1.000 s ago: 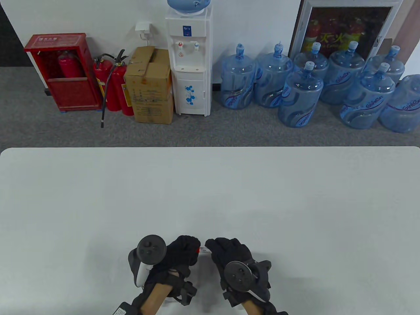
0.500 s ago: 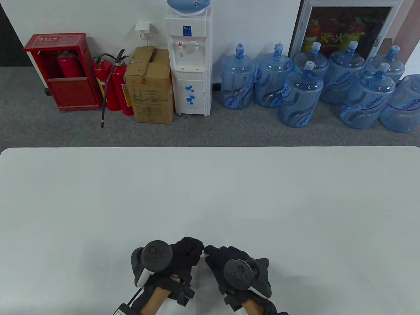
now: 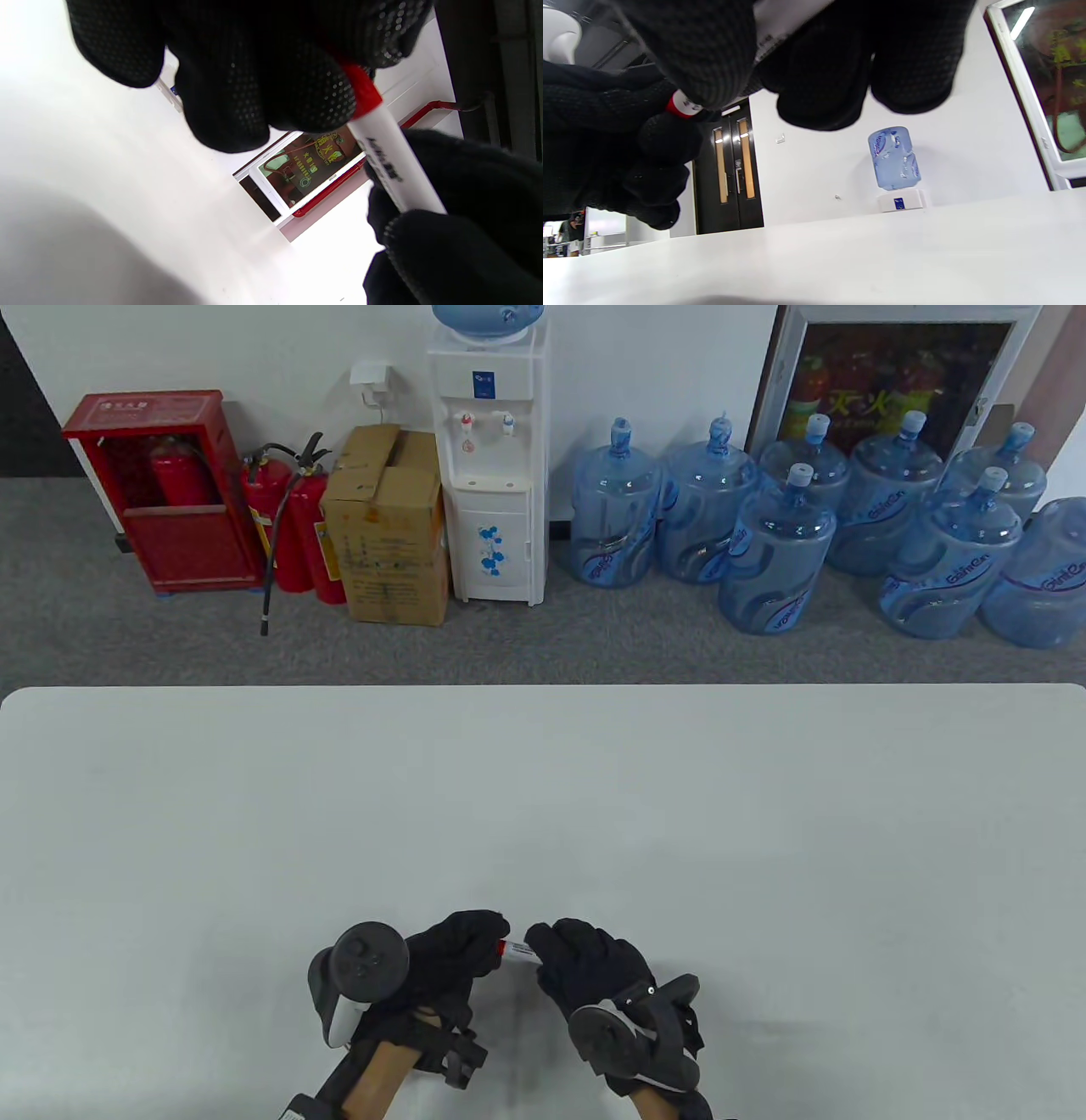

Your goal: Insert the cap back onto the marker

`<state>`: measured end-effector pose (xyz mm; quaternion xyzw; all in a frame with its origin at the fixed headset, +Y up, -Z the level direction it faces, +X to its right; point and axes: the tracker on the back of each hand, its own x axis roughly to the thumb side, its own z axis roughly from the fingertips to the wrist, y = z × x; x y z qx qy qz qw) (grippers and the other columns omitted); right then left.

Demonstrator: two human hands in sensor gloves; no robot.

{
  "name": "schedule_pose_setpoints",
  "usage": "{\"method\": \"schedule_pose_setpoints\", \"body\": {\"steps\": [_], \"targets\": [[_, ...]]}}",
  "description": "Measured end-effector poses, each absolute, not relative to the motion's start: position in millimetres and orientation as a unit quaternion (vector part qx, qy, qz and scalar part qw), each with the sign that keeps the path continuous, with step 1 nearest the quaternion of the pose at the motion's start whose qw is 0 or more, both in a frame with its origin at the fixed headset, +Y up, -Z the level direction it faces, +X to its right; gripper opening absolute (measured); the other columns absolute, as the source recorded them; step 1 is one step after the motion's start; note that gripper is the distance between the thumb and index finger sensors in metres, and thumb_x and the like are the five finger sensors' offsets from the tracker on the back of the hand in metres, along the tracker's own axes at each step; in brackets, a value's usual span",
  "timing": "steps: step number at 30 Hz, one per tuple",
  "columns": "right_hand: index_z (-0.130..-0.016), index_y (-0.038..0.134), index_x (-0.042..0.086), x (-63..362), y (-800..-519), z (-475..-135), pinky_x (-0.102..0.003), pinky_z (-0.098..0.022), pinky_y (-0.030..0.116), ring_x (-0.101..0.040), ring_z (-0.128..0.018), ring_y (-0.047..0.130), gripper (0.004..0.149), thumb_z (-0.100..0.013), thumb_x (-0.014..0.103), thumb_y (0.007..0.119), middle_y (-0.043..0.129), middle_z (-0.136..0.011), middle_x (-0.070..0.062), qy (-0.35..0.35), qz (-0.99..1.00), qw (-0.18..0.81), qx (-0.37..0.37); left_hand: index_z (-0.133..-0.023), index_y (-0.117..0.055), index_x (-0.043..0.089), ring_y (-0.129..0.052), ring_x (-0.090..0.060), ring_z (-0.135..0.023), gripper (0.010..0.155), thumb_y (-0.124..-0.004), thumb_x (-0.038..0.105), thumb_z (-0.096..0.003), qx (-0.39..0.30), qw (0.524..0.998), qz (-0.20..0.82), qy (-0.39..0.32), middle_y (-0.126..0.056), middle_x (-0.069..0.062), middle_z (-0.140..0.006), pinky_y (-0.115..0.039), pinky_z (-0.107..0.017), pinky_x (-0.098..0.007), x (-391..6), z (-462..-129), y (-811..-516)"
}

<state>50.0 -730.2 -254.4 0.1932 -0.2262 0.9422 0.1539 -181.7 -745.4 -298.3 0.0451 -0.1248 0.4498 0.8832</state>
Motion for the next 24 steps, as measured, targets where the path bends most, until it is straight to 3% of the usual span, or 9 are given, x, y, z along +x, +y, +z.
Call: {"method": "schedule_pose_setpoints", "body": {"steps": [3, 5, 9, 12, 16, 24], "targets": [[-0.090, 0.075, 0.029, 59, -731, -257, -0.043, -0.048, 0.089, -0.011, -0.051, 0.099, 0.053, -0.040, 0.045, 0.076, 0.081, -0.085, -0.001, -0.228, 0.948, 0.139, 0.174, -0.085, -0.085, 0.034, -0.109, -0.027, -0.058, 0.042, -0.075, 0.041, -0.0447, 0.096, 0.898, 0.414, -0.117, -0.104, 0.002, -0.072, -0.075, -0.059, -0.057, -188, -296, -740], [-0.088, 0.078, 0.030, 74, -731, -261, -0.044, -0.050, 0.088, -0.013, -0.053, 0.098, 0.051, -0.041, 0.049, 0.074, 0.081, -0.085, -0.001, -0.228, 0.955, 0.138, 0.134, -0.089, -0.080, 0.034, -0.106, -0.029, -0.069, 0.045, -0.070, 0.043, -0.0467, 0.178, 0.934, 0.293, -0.104, -0.101, 0.001, -0.081, -0.072, -0.062, -0.058, -196, -291, -729], [-0.086, 0.081, 0.031, 107, -727, -268, -0.048, -0.055, 0.084, -0.014, -0.056, 0.097, 0.050, -0.039, 0.049, 0.077, 0.083, -0.081, 0.000, -0.242, 0.962, 0.125, 0.009, -0.103, -0.064, 0.033, -0.088, -0.036, -0.094, 0.058, -0.062, 0.050, -0.0473, 0.248, 0.963, 0.063, -0.081, -0.086, -0.005, -0.103, -0.058, -0.070, -0.066, -204, -287, -721], [-0.091, 0.076, 0.023, 135, -728, -274, -0.049, -0.057, 0.084, -0.017, -0.060, 0.098, 0.054, -0.040, 0.040, 0.080, 0.081, -0.085, -0.004, -0.223, 0.963, 0.145, -0.055, -0.110, -0.047, 0.036, -0.065, -0.037, -0.112, 0.068, -0.054, 0.058, -0.0470, 0.215, 0.973, -0.074, -0.029, -0.066, -0.005, -0.117, -0.046, -0.073, -0.070, -209, -291, -726], [-0.094, 0.073, 0.020, 165, -730, -278, -0.053, -0.057, 0.082, -0.022, -0.067, 0.097, 0.056, -0.041, 0.034, 0.081, 0.078, -0.089, -0.007, -0.200, 0.960, 0.152, -0.127, -0.113, -0.032, 0.038, -0.037, -0.037, -0.119, 0.074, -0.047, 0.063, -0.0449, 0.157, 0.982, -0.105, -0.009, -0.046, -0.006, -0.126, -0.027, -0.072, -0.074, -215, -297, -736], [-0.090, 0.082, 0.026, 231, -734, -276, -0.053, -0.058, 0.081, -0.022, -0.066, 0.099, 0.053, -0.039, 0.039, 0.086, 0.089, -0.083, -0.001, -0.177, 0.939, 0.090, -0.281, -0.112, -0.018, 0.040, -0.023, -0.039, -0.118, 0.077, -0.040, 0.067, -0.0429, 0.129, 0.986, -0.100, 0.024, -0.032, -0.006, -0.128, -0.017, -0.069, -0.075, -224, -299, -737]]}}
